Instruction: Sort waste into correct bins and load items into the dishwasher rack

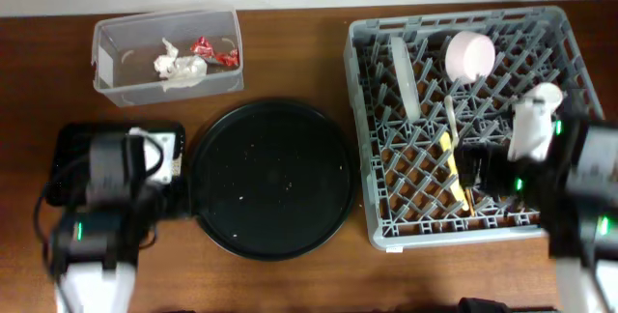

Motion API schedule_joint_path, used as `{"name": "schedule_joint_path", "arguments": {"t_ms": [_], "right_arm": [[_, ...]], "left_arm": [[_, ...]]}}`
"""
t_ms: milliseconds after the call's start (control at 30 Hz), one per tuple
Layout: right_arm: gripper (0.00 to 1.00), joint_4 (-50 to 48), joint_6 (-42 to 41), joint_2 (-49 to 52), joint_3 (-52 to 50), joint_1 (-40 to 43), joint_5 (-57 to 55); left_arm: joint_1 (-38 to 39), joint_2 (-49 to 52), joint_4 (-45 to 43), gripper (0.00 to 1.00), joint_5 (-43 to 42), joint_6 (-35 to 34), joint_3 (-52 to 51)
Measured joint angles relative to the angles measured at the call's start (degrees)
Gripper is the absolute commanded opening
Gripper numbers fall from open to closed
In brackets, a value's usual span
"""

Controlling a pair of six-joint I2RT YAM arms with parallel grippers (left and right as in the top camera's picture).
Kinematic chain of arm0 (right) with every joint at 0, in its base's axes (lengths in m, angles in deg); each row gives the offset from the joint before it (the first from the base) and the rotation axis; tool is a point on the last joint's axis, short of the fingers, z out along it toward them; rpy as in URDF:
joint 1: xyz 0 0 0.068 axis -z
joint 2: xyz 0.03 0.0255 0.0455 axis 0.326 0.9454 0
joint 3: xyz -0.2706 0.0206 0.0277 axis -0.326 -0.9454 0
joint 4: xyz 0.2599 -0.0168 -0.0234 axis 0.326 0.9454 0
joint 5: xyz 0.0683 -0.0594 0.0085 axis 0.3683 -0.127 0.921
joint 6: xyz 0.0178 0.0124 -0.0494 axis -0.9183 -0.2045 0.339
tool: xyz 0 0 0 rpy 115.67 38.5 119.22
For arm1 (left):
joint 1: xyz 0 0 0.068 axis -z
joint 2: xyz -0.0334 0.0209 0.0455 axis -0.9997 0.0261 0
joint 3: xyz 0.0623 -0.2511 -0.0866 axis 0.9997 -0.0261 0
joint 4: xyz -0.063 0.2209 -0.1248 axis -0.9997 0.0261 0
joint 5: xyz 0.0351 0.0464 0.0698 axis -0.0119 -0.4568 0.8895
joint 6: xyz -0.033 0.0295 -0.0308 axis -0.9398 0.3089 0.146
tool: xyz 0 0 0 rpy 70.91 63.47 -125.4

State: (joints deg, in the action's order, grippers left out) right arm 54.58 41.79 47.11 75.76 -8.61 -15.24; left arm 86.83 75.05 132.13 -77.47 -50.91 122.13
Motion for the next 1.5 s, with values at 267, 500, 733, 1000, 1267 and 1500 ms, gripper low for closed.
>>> {"name": "schedule_joint_path", "arguments": {"t_ms": [267,500,733,1000,1267,1500], "right_arm": [[0.99,1.3,0.0,-13.1,-7.6,0.0,0.0],[0.98,1.2,1.0,-19.4,-8.0,-0.4,0.0],[0.98,-49.5,1.7,-51.7,-47.8,-9.8,-2.4],[0.98,-54.6,1.7,-52.3,-62.1,-10.1,-9.5],[0.98,-54.6,1.6,-52.3,-62.1,-10.1,-9.6],[0.98,-54.6,1.6,-52.3,-62.1,-10.1,-9.6]], "left_arm": [[0.0,-20.9,-1.2,0.99,0.1,-0.1,-6.2],[0.0,-20.9,-1.2,0.99,0.1,-0.1,-6.2],[0.0,-20.9,-0.9,0.99,0.1,-0.1,-6.5],[0.0,-20.9,-0.7,0.99,0.1,-0.1,-6.6],[0.0,-20.9,-0.7,0.99,0.1,-0.1,-6.6],[0.0,-21.4,0.5,0.99,1.1,-0.1,-6.9]]}}
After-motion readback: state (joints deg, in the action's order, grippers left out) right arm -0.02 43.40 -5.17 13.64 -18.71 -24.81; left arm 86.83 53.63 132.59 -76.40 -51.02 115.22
